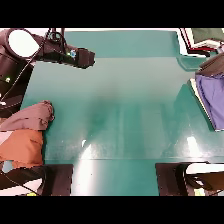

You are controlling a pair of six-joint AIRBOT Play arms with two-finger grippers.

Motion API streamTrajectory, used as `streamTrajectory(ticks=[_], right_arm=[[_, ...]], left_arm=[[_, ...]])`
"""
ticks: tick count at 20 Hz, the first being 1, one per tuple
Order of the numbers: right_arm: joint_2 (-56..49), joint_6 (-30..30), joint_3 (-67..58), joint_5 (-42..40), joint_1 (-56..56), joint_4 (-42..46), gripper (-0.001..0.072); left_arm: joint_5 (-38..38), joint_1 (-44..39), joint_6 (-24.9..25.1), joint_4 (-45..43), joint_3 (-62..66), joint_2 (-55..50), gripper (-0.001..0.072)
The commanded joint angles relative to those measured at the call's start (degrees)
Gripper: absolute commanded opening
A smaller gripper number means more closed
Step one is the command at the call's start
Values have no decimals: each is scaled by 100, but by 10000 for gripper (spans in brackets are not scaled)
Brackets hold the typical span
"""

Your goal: Fold the shirts.

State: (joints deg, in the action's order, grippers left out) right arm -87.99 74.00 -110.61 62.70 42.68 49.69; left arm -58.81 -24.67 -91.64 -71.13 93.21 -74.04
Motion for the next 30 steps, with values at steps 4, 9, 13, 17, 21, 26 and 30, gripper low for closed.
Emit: streamTrajectory(ticks=[4,9,13,17,21,26,30], right_arm=[[629,-15,879,1102,535,1266,16],[1427,-11,2428,1307,1248,2122,28],[1714,57,3182,1375,1753,2188,479],[1956,162,3145,1266,1707,1349,491],[2315,160,3239,1167,710,-240,489],[2610,160,3394,1075,-1773,-315,488],[2608,160,3394,938,-3609,-310,334]], left_arm=[[-37,0,17,-7,-2,0,28],[-37,0,66,-4,-2,0,28],[-39,0,63,-2,-2,0,28],[-39,0,61,0,-2,0,29],[-26,0,61,-4,-2,0,29],[33,0,59,-2,0,0,29],[291,0,59,-2,0,0,29]])
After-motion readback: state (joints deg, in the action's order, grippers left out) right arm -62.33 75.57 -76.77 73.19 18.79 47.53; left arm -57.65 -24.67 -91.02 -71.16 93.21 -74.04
